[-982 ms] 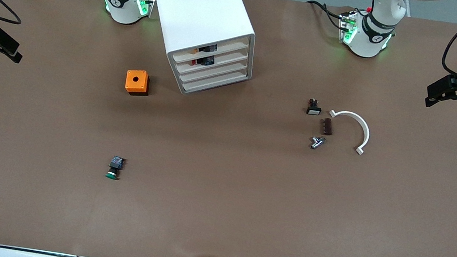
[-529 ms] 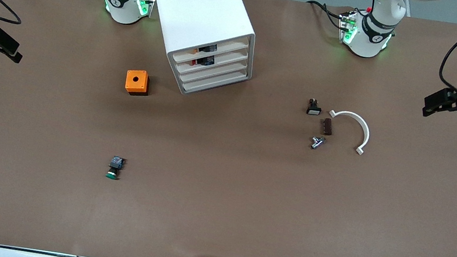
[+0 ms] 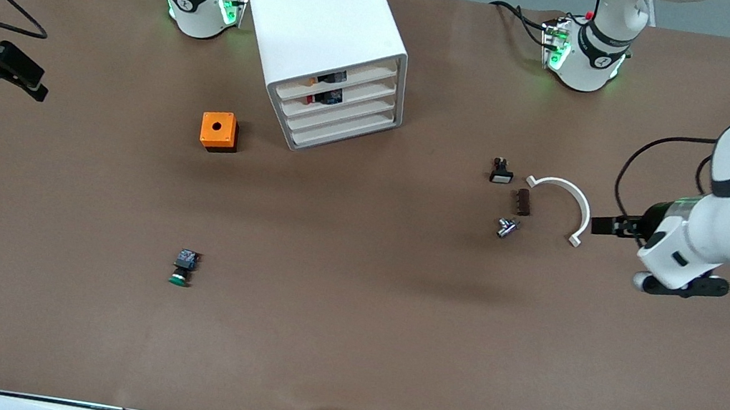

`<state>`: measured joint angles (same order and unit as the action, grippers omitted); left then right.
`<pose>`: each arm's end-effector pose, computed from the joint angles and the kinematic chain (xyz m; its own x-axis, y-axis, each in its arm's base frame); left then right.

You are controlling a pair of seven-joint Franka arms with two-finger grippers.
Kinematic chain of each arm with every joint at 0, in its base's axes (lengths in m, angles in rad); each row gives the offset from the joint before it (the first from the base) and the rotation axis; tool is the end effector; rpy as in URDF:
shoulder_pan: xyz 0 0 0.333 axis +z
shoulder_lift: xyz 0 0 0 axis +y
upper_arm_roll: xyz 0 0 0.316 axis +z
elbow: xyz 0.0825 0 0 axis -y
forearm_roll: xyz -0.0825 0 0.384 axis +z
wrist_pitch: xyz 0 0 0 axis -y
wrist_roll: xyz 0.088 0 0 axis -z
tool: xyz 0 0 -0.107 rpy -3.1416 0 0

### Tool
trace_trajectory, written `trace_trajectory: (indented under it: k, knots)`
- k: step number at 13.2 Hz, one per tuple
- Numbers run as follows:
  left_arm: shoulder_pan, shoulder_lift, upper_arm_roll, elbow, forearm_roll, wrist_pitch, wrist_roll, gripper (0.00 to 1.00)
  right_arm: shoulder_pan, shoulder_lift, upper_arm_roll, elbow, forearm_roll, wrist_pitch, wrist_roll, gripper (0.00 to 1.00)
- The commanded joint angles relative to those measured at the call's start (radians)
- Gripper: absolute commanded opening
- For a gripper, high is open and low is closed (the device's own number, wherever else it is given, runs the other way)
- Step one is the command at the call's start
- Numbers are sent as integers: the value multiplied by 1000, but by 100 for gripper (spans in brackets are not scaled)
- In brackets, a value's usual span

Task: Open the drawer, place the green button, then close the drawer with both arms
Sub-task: 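Reach the left gripper to the drawer handle while the right gripper reaches the button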

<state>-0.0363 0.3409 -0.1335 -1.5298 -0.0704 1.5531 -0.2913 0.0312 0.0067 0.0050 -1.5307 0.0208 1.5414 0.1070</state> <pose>0.6159 -0.1036 0.4417 0.9368 0.1213 -0.3282 0.1346 -0.9907 0.0181 0.5536 0.0223 0.6371 0.9975 -0.0701 0.0018 -0.0701 -0.9973 -0.0211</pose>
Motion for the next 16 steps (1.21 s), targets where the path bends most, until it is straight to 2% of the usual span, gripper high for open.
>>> trace_trajectory:
  k: [1, 4, 8, 10, 14, 16]
  knots:
    - [-19, 93, -3, 46, -49, -8, -97, 100, 56, 28, 0, 0, -2, 3, 3, 100]
    - [-121, 160, -2, 49, -49, -8, -320, 100, 64, 99, 4, 0, -1, 44, 3, 100]
    - [-201, 253, -3, 73, -57, -11, -537, 100, -13, 215, 111, 3, 1, 152, 0, 100]
    - [-243, 286, -3, 71, -110, -11, -702, 100, -27, 269, 139, 1, 1, 238, 13, 100]
    - [-333, 357, -3, 71, -224, -13, -1102, 100, -22, 390, 147, 1, 1, 402, 22, 100]
    - [-359, 392, -3, 83, -308, 5, -1337, 100, -25, 456, 147, 1, 43, 450, 115, 99]
